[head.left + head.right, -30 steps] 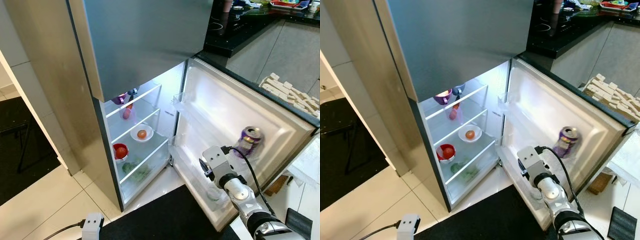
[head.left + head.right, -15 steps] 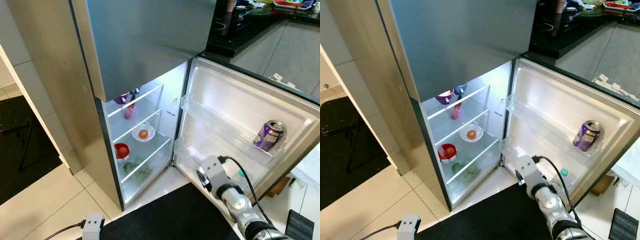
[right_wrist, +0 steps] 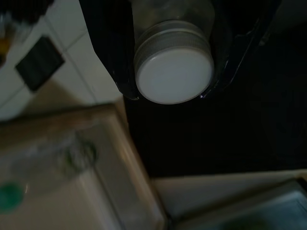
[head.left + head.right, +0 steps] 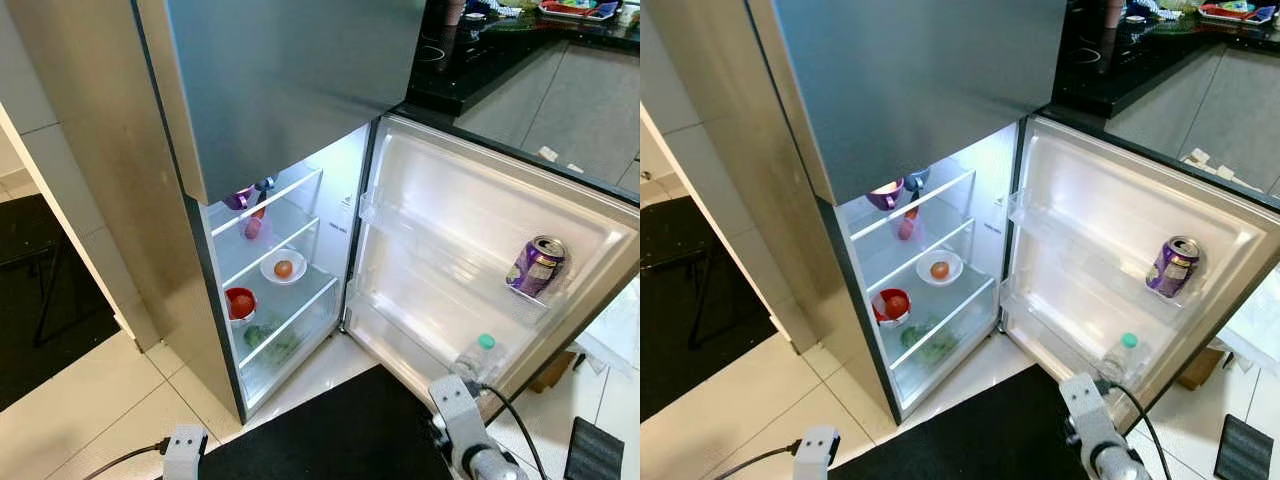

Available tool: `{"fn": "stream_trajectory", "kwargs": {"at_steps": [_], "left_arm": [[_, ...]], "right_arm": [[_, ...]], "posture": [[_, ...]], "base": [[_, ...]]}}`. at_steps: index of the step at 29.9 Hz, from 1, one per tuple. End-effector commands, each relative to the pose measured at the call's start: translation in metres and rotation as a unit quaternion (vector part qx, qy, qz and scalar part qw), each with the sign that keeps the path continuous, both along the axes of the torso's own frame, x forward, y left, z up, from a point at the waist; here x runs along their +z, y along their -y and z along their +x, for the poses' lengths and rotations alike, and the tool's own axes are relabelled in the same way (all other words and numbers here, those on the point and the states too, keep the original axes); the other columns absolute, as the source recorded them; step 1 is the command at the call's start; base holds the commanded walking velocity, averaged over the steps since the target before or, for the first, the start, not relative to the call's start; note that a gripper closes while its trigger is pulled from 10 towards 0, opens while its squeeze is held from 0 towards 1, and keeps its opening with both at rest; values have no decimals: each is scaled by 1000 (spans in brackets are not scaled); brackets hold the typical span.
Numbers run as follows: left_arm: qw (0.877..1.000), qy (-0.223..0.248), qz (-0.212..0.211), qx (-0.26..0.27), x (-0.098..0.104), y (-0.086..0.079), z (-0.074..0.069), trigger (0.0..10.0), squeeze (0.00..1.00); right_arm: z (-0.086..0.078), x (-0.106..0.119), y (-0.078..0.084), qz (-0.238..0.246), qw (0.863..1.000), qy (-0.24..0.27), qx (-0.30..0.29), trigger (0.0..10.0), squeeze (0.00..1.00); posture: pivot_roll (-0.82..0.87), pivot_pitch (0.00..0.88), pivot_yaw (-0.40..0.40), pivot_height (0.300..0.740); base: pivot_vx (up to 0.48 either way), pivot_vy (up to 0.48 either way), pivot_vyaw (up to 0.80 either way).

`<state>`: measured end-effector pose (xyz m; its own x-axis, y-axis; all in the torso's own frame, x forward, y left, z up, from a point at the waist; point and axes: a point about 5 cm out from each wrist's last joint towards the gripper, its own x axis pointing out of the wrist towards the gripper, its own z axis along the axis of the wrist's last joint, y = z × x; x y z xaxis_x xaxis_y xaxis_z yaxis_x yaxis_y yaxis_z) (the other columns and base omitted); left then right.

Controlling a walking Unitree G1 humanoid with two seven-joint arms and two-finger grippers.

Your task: Restocking fridge

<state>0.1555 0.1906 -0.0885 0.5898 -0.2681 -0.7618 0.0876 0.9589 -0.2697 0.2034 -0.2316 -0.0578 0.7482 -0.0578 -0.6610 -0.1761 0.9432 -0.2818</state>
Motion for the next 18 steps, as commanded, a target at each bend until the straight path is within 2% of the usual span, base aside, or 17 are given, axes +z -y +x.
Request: {"fn": "stream_trajectory", "kwargs": {"at_steps": [1, 4, 7, 14, 18], "left_arm": [[1000, -3, 20, 0, -1, -2, -2, 10000, 0], [999, 3, 39, 27, 0, -7, 1, 10000, 0], [999, 4, 24, 44, 1, -8, 3, 10000, 0], [999, -3, 7, 49, 0, -4, 2, 10000, 0], [999, -7, 9, 50, -1, -2, 0, 10000, 0]], "right_arm": [[-7, -4, 2, 1, 1000, -15, -22, 10000, 0], [-14, -9, 3, 6, 999, -27, -36, 10000, 0], [-17, -10, 2, 10, 999, -32, -38, 10000, 0], [-11, -9, -4, 46, 998, -31, -36, 10000, 0], [-11, -9, -6, 50, 998, -35, -35, 10000, 0]], "posture": [[53, 0, -15, 740], [53, 0, -15, 740], [54, 0, -17, 740], [49, 0, -13, 740], [51, 0, -14, 740]], "base": [[0, 0, 0], [0, 0, 0], [0, 0, 0], [0, 0, 0], [0, 0, 0]]}}
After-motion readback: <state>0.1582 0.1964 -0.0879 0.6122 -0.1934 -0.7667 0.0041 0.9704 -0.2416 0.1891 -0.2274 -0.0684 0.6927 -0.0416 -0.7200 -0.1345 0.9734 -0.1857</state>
